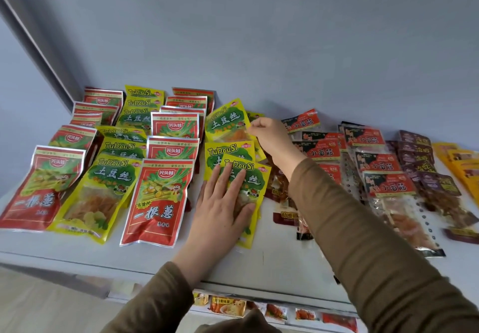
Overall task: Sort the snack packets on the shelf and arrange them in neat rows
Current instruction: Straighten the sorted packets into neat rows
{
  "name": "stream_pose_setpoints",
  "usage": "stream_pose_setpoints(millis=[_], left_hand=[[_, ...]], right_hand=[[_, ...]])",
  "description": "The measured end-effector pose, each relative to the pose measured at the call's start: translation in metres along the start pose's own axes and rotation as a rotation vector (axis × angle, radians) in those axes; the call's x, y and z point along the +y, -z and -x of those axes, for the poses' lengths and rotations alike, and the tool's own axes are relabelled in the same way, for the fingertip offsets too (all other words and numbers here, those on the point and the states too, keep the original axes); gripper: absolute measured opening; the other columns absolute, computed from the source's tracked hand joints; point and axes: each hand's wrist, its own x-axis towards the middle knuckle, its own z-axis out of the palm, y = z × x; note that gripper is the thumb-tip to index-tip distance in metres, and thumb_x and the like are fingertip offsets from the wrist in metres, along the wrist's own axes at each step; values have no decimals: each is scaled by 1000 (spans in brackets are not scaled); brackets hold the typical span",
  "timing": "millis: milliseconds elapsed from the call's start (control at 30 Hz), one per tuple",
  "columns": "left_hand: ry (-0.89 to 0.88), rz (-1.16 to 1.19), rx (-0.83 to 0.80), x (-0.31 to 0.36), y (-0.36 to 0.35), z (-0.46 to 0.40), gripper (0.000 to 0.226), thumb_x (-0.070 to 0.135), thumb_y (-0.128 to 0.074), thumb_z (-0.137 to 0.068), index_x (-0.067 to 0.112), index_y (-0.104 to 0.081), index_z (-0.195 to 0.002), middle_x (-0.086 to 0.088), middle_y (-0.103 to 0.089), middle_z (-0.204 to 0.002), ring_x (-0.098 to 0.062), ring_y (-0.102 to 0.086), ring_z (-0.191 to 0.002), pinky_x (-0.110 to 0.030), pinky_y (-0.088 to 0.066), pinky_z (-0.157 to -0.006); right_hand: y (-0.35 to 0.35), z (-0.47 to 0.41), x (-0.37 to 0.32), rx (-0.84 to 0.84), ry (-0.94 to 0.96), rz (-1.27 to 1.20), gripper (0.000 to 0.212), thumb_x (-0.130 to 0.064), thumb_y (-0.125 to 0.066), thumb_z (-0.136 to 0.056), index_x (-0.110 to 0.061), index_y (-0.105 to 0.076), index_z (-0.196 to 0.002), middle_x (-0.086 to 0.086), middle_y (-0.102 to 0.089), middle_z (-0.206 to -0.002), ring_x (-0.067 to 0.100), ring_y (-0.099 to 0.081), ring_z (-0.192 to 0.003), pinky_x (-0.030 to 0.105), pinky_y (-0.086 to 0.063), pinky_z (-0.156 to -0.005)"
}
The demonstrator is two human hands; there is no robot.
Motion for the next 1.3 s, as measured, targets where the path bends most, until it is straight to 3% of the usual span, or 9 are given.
stream_pose_setpoints(millis=[200, 333, 533, 633, 767, 867, 1000, 1133, 1300], left_hand=[[-4, 3, 15, 2, 2, 8, 71, 69, -28, -101, 38, -14, -163, 10, 0, -172, -12, 15, -158, -42, -2, -128], [0, 3, -8, 5, 6, 8, 71, 67, -32, -101, 38, -12, -164, 9, 2, -172, -12, 15, -158, -45, -3, -130], [-2, -61, 8, 7, 12, 15, 74, 71, -29, -97, 39, -17, -163, 8, -3, -173, -17, 1, -159, -40, -6, -125], [10, -70, -2, 10, 14, 18, 74, 70, -32, -95, 40, -20, -162, 7, -9, -172, -22, -6, -158, -46, -14, -124], [13, -89, 2, 12, 18, 20, 74, 66, -41, -96, 38, -23, -162, 3, -13, -172, -25, -7, -158, -48, -13, -126], [10, -133, -28, 12, 19, 21, 75, 66, -34, -96, 43, -9, -163, 3, 4, -173, -22, 14, -158, -52, -1, -128], [59, -124, -124, 10, 16, 22, 74, 72, -20, -93, 51, 3, -160, 7, 19, -170, -17, 28, -155, -51, -3, -127], [79, -130, -153, 9, 13, 23, 75, 74, -18, -91, 52, 5, -159, 9, 18, -170, -17, 27, -155, -51, -9, -126], [86, -118, -157, 8, 12, 22, 73, 70, -25, -95, 51, 2, -160, 8, 17, -171, -19, 25, -156, -52, -15, -125]], right_hand=[[7, 28, 16, 25, 142, 175, 33, -10, -63, -94, -21, -66, -126, -1, -69, -110, 21, -67, -97, 43, -55, -90], [11, 36, 19, -91, -45, -168, 68, 1, -63, -91, -24, -44, -151, 4, -68, -113, 34, -68, -102, 51, -54, -91], [16, 49, 24, -228, -190, -232, 27, -33, -51, -95, -35, -69, -115, -8, -69, -119, 18, -59, -118, 35, -45, -96], [16, 53, 20, -276, -159, -88, 77, -81, -42, -85, -27, -60, -138, -7, -58, -135, 16, -50, -126, 34, -31, -98], [12, 54, 13, -222, -6, 155, 79, -64, -42, -98, 8, -63, -122, 25, -65, -126, 43, -62, -114, 50, -49, -99], [13, 59, 14, -392, -107, 274, 81, -67, -34, -99, 0, -54, -140, 13, -57, -143, 33, -65, -114, 40, -51, -96], [25, 60, 2, -215, 27, 499, 79, -72, -27, -97, -7, -72, -93, -5, -73, -68, 22, -71, -56, 33, -53, -63], [13, 27, -7, -76, 50, 10, 52, -43, -36, -107, 1, -59, -122, 22, -64, -125, 35, -62, -115, 47, -49, -98], [-24, 7, 1, -217, -131, -420, 54, -39, -37, -109, -14, -30, -157, 4, -33, -162, 21, -32, -148, 32, -28, -112]])
